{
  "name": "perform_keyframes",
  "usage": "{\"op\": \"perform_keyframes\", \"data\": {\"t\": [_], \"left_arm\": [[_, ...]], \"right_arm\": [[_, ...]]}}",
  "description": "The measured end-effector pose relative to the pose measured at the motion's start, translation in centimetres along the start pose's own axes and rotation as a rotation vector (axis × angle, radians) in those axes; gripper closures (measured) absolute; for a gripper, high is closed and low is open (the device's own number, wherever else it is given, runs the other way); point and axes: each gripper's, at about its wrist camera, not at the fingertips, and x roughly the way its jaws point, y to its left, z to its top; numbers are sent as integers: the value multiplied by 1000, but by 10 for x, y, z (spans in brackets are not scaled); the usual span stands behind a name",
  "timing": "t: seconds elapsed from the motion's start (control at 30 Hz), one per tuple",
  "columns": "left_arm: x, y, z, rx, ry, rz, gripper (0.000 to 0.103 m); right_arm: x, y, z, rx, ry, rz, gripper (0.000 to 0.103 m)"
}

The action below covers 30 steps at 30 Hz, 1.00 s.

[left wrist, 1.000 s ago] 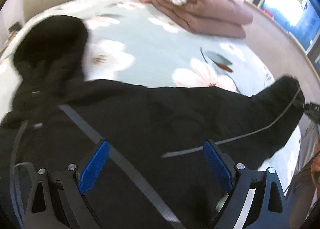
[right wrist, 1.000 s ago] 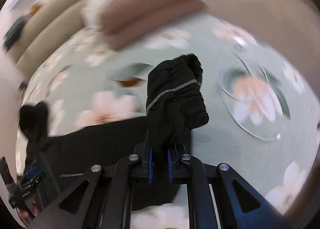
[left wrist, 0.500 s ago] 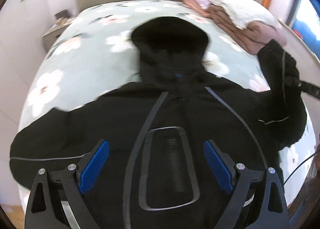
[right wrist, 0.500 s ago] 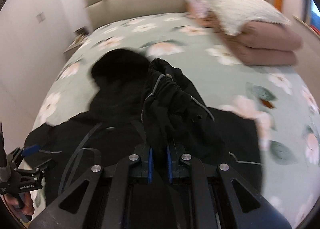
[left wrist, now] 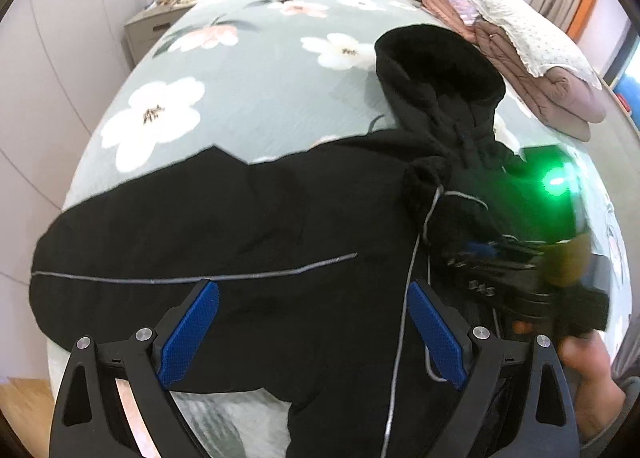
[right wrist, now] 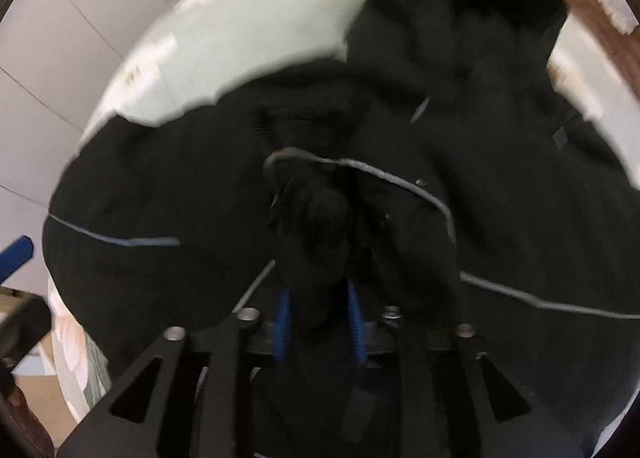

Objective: Fold large clothes

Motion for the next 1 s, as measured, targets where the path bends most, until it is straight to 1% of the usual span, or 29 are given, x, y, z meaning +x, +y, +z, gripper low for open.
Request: {"op": "perform_keyframes", "data": {"t": [0.03,0.1,0.17,0.2,0.23,0.3,0.33,0.37,0.43,0.47,0.5,0.53,0.57,0.6,0.63,0.67,0.73,0.8,0.83,0.9,0.93,0.97,1.0], "left_arm": [[2,2,-2,-2,6,-11,8],[6,4,-2,-6,16,-43,8],[9,2,1,-18,17,-103,8],[9,0,2,-23,17,-130,8],[11,-5,5,-30,17,-168,8],[22,-16,15,-49,18,-269,8],[33,-23,20,-64,27,-325,8],[45,-29,25,-81,43,-369,8],[69,-43,34,-106,67,-424,9],[82,-51,36,-113,83,-431,11],[91,-55,40,-112,93,-433,27],[106,-63,44,-108,116,-438,57],[120,-68,47,-104,158,-422,72],[125,-70,50,-97,170,-399,84],[124,-68,54,-101,150,-407,86],[116,-61,57,-115,119,-431,87],[93,-44,61,-134,60,-469,87],[71,-22,59,-156,25,-478,87],[64,-9,57,-175,25,-474,87],[66,10,47,-209,55,-471,87],[74,16,40,-211,94,-456,87],[87,17,34,-205,143,-425,87],[97,18,28,-198,177,-400,87]], "right_arm": [[-2,0,-1,-2,-2,13,64],[-18,-1,-4,-4,-8,72,52],[-44,-4,-13,0,-28,117,48],[-60,-9,-19,3,-51,130,48],[-72,-16,-24,9,-72,111,48],[-91,-37,-35,48,-97,12,47],[-95,-51,-39,76,-95,-20,47],[-97,-67,-44,117,-89,-47,47],[-97,-96,-49,202,-79,-70,47],[-95,-109,-50,245,-74,-76,47],[-97,-120,-51,272,-73,-79,47],[-97,-129,-54,299,-76,-90,47],[-97,-137,-55,314,-77,-104,47],[-99,-142,-55,320,-77,-121,47],[-99,-148,-57,323,-79,-134,47],[-102,-150,-56,324,-88,-148,47],[-109,-157,-52,325,-113,-165,47],[-115,-162,-49,334,-132,-169,46],[-113,-165,-45,337,-134,-168,46],[-102,-164,-38,346,-124,-160,38],[-95,-161,-36,348,-115,-150,37],[-84,-157,-33,338,-105,-145,37],[-75,-152,-31,320,-91,-160,37]]}}
